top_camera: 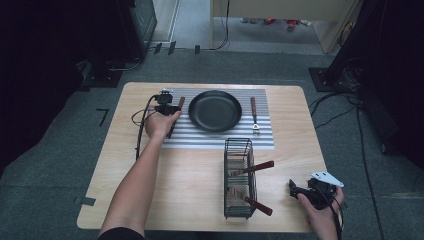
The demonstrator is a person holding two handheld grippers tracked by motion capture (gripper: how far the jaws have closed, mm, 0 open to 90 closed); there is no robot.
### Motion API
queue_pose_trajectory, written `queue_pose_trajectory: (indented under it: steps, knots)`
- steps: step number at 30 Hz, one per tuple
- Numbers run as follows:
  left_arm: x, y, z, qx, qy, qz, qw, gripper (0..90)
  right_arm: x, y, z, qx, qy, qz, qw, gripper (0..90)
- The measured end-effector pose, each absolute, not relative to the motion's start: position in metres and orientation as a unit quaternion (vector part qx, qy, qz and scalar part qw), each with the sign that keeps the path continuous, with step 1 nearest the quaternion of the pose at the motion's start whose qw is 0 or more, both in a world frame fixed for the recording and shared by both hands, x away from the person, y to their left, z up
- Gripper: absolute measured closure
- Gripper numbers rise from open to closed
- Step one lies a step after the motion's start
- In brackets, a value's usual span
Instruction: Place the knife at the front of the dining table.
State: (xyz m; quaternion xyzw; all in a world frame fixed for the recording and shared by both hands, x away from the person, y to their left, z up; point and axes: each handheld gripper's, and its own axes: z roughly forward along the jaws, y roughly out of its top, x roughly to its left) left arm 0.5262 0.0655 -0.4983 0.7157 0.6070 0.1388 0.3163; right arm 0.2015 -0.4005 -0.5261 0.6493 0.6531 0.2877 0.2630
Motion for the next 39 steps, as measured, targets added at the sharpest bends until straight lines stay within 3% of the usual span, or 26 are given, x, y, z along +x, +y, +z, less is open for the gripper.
queue_pose_trajectory:
  steps: [16,26,39]
  knots:
    - [0.535,0.069,-0.501,0.655,0.662,0.098,0.349,78.1,0.202,-0.401,-0.526,0.648,0.654,0.288,0.262,3.5]
    - [0.537,0.070,-0.500,0.654,0.667,0.124,0.334,78.1,0.202,-0.401,-0.526,0.648,0.654,0.288,0.262,3.5]
    - [0.542,0.067,-0.499,0.653,0.670,0.119,0.334,78.0,0.202,-0.401,-0.526,0.648,0.654,0.288,0.262,3.5]
